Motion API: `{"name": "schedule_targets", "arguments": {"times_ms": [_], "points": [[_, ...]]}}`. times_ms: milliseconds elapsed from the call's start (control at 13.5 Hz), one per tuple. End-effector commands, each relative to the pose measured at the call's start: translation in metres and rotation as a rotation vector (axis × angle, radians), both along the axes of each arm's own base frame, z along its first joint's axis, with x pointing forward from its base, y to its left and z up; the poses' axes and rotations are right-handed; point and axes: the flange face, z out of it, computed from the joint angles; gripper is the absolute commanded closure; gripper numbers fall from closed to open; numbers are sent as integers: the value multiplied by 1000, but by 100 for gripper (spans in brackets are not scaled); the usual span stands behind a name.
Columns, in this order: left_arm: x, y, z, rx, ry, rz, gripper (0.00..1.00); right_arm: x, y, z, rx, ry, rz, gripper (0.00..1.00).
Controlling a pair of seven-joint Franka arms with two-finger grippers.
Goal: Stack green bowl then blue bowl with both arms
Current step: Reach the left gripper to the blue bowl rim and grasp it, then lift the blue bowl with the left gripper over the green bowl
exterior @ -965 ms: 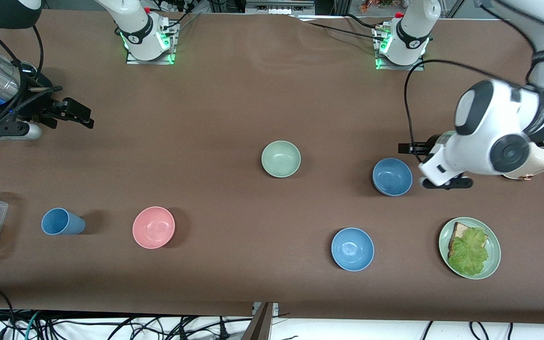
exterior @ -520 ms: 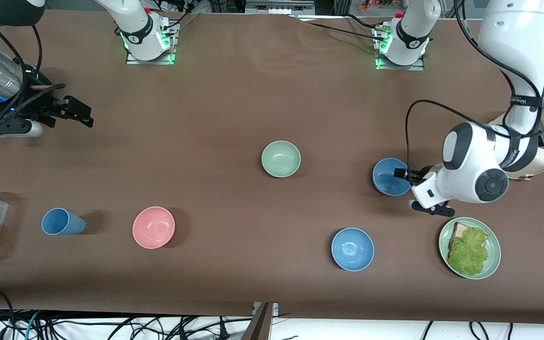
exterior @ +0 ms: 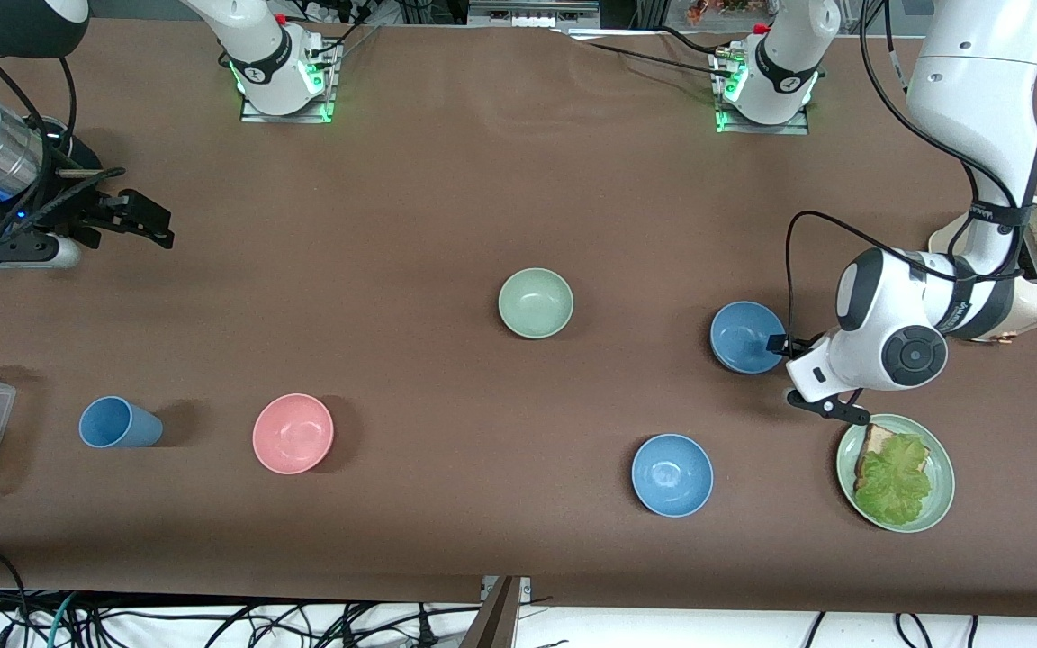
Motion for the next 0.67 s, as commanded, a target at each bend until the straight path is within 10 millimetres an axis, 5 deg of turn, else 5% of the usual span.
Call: {"name": "schedule_targets", "arguments": {"times_ms": [0,74,297,594], "points": [[-21,-3,-22,0,-25,-49,7,9,-1,0,-12,-5,10,0],[-24,-3,-24,0,-26,-51,23,11,1,-5,-9,2,5,0],[-25,-13,-4,1,-42,-69,100,13,3,-5,-14,0,10,0],[-28,-19,5,2,-27,-94,100,14,4,-5,-14,-11,10,0]]}}
